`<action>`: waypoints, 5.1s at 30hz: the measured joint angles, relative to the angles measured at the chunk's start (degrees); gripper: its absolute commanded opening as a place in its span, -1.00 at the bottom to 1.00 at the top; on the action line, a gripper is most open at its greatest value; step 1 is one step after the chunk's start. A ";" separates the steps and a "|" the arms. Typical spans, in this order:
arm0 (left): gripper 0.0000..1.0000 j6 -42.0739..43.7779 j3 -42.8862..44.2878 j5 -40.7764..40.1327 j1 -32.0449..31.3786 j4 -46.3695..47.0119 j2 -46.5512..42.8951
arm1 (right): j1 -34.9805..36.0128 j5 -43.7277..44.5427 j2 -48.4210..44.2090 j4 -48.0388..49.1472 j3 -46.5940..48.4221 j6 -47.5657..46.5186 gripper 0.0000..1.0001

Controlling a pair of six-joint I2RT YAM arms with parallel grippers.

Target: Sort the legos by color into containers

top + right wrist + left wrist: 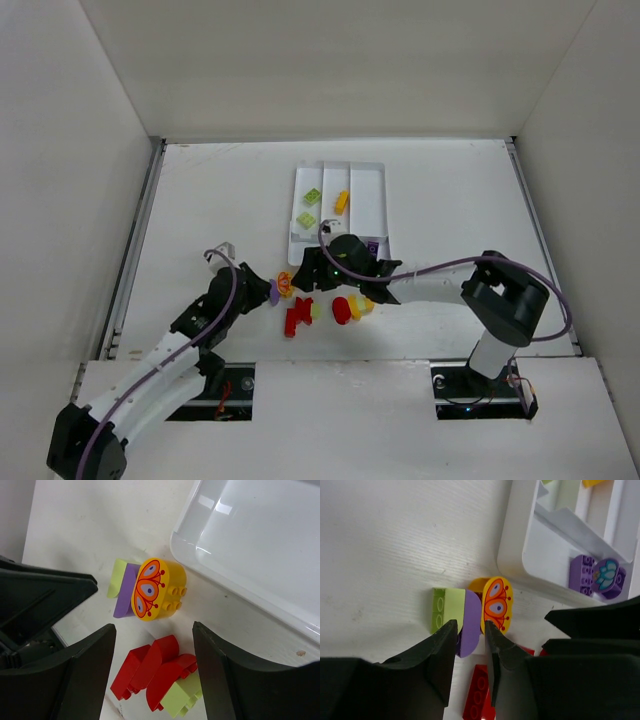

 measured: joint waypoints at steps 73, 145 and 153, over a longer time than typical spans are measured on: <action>-0.52 -3.89 7.54 -23.37 -23.02 -1.68 26.23 | -3.52 -0.02 -6.12 0.52 -4.26 0.02 0.38; -0.11 6.62 18.40 -22.93 -38.16 -1.64 12.94 | -8.74 -18.03 -11.98 20.00 -12.52 16.57 -0.25; 0.17 7.56 18.40 -21.68 -38.38 -0.44 11.45 | -10.25 -17.79 -11.93 20.59 -13.70 16.94 -0.26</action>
